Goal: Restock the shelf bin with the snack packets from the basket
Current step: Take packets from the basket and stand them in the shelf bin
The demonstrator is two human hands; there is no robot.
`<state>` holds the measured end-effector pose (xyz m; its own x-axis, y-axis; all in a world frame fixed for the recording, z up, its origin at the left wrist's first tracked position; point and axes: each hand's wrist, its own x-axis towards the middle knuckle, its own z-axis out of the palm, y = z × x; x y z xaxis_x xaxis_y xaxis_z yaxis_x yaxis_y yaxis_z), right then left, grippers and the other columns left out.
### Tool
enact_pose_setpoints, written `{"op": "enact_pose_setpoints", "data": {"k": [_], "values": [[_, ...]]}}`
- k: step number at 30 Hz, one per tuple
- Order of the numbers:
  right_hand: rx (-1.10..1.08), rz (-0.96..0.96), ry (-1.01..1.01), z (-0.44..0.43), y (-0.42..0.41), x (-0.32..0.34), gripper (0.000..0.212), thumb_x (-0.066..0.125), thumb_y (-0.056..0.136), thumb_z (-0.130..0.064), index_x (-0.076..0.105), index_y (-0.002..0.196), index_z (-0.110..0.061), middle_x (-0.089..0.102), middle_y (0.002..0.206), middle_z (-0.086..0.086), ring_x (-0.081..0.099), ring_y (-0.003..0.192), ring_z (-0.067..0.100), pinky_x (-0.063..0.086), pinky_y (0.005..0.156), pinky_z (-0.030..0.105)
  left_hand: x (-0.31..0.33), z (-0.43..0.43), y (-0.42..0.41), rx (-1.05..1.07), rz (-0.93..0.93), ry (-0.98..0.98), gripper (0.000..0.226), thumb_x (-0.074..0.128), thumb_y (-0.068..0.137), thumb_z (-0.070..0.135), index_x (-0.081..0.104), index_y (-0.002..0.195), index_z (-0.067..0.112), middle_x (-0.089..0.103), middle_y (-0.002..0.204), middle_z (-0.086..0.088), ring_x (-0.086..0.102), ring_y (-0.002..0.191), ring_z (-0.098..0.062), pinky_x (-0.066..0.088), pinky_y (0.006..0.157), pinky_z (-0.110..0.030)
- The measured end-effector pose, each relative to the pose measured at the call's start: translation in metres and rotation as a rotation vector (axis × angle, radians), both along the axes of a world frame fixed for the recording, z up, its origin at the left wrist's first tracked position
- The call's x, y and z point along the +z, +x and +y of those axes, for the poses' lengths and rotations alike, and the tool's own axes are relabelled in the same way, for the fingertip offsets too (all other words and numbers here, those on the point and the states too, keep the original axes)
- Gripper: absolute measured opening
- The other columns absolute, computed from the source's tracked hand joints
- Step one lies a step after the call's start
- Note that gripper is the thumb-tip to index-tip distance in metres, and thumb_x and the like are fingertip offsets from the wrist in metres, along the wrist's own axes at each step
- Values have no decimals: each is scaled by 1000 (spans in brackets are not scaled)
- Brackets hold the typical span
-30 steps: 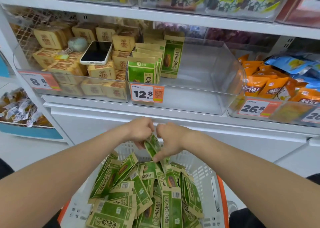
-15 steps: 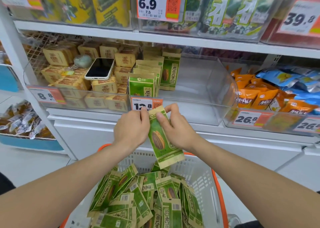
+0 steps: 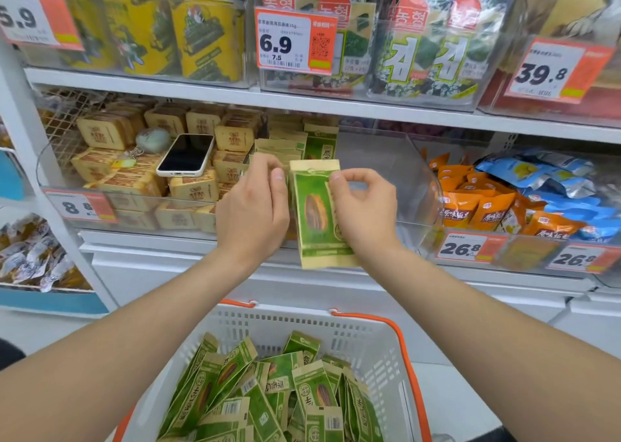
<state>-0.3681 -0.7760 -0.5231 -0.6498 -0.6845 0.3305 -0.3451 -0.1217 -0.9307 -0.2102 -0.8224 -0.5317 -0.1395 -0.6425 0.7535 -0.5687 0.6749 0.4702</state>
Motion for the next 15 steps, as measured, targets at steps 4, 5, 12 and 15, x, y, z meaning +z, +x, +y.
{"op": "enact_pose_setpoints", "data": {"k": [4,5,12,15], "values": [[-167,-92,55,-28,-29,13,25,68,93,-47,74,97,-24,74,98,-3,69,101,24,56,94,41,7,-13,-3,51,-169,-186,14,58,91,12,59,105,12,55,106,-6,49,94,-25,40,72,-39],[-191,-122,61,-36,-36,14,27,68,96,-45,71,107,-20,70,107,-3,65,106,23,51,94,36,7,-17,-4,87,-249,-216,22,61,87,14,60,108,12,55,113,-10,49,101,-29,40,78,-40],[-147,-302,72,-84,-52,12,31,77,82,-44,57,96,-25,69,108,6,71,95,29,60,89,49,-3,-41,-5,176,-493,-25,63,60,87,44,48,141,13,39,155,-16,39,136,-45,42,106,-55],[-149,-121,92,-93,-55,14,24,70,98,-31,58,113,-18,66,109,7,66,100,27,56,89,38,-9,-49,-4,135,-435,-20,62,63,86,46,50,136,12,44,149,-14,43,130,-40,50,97,-47]]}}
